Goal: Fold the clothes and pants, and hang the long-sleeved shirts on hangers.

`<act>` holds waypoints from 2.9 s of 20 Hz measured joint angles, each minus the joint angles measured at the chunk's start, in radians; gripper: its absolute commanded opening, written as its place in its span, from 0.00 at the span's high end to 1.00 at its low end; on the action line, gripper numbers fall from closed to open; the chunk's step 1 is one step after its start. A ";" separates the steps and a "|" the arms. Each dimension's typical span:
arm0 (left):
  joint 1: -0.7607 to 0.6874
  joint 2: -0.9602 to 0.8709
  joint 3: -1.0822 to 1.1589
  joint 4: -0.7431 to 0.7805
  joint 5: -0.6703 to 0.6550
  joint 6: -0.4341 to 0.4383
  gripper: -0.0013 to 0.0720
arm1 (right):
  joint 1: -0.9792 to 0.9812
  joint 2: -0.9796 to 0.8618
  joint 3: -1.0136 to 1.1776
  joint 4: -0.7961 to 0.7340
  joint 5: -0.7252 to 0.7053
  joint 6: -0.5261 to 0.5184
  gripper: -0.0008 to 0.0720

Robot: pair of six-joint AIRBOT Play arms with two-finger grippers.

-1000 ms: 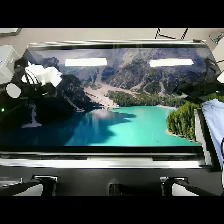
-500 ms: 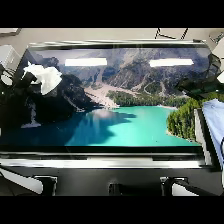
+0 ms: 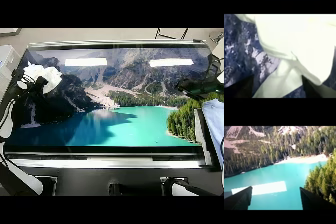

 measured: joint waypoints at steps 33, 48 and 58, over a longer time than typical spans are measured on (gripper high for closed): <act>-0.058 -0.013 0.004 -0.076 -0.162 0.172 0.96 | 0.000 0.000 0.000 0.007 0.154 0.008 0.07; 0.037 0.069 0.010 -0.027 -0.204 0.125 0.01 | 0.000 0.000 0.000 0.006 0.135 0.012 0.07; -0.055 -0.011 0.011 -0.344 0.072 0.257 0.46 | 0.000 0.000 0.000 0.006 0.108 0.011 0.07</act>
